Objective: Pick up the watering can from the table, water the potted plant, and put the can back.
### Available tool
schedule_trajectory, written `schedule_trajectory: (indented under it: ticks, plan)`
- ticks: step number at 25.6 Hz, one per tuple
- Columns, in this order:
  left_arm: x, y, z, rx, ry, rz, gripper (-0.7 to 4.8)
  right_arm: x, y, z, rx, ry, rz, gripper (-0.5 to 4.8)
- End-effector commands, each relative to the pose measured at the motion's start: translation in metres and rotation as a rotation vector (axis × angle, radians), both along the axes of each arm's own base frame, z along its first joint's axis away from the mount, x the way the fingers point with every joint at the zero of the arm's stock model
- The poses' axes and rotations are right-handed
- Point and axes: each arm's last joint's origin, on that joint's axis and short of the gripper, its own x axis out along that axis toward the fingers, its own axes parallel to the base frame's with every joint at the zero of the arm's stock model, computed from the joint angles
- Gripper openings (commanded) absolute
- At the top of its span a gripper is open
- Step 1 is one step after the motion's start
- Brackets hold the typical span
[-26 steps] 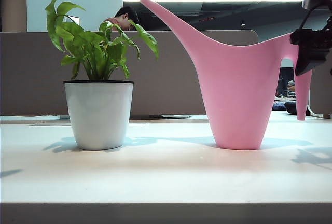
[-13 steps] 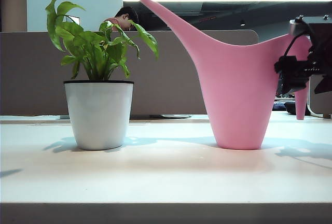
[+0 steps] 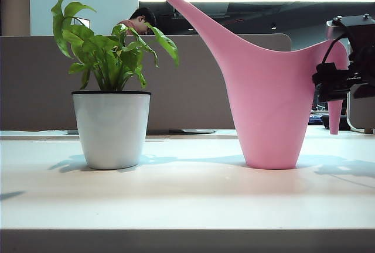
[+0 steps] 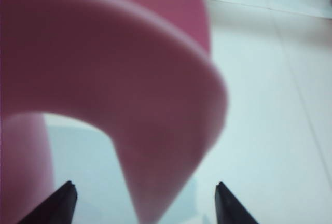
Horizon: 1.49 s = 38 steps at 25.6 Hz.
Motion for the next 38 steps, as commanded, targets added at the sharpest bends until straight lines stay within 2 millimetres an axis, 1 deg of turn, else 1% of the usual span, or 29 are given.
schedule_trajectory:
  ticks: [1, 2, 5, 9, 12, 18, 20, 26, 29, 31, 38]
  plan:
    - [0.0, 0.0, 0.003, 0.0, -0.024, 0.001, -0.05, 0.002, -0.006, 0.006, 0.034, -0.043, 0.111, 3.07]
    - [0.0, 0.0, 0.003, 0.0, -0.023, 0.001, -0.05, 0.002, -0.009, 0.007, 0.037, -0.051, 0.105, 3.01]
    - [0.0, 0.0, 0.003, 0.0, -0.023, 0.0, -0.05, 0.003, -0.018, 0.01, 0.051, -0.08, 0.073, 3.01]
    - [0.0, 0.0, 0.003, -0.001, -0.023, 0.001, -0.05, 0.003, -0.027, 0.012, 0.086, -0.107, 0.106, 3.01]
    - [0.0, 0.0, 0.003, 0.0, -0.023, 0.0, -0.05, 0.005, -0.028, 0.012, 0.104, -0.118, 0.165, 3.05]
    - [0.0, 0.0, 0.003, 0.0, -0.022, 0.0, -0.05, 0.008, -0.028, 0.009, 0.134, -0.137, 0.159, 3.0]
    - [0.0, 0.0, 0.003, 0.001, -0.02, 0.0, -0.05, 0.009, -0.028, 0.009, 0.14, -0.142, 0.158, 1.92]
    - [-0.001, 0.0, 0.002, 0.002, -0.016, 0.0, -0.05, 0.009, -0.028, 0.009, 0.14, -0.142, 0.158, 1.44]
    - [-0.001, 0.0, 0.002, 0.002, -0.016, 0.0, -0.05, 0.009, -0.028, 0.009, 0.139, -0.142, 0.158, 1.41]
    - [-0.001, 0.0, 0.002, 0.003, -0.016, 0.0, -0.05, 0.009, -0.028, 0.009, 0.138, -0.143, 0.154, 1.06]
    - [-0.001, 0.0, 0.002, 0.012, -0.022, -0.003, -0.05, 0.009, -0.029, 0.01, 0.136, -0.155, 0.151, 1.02]
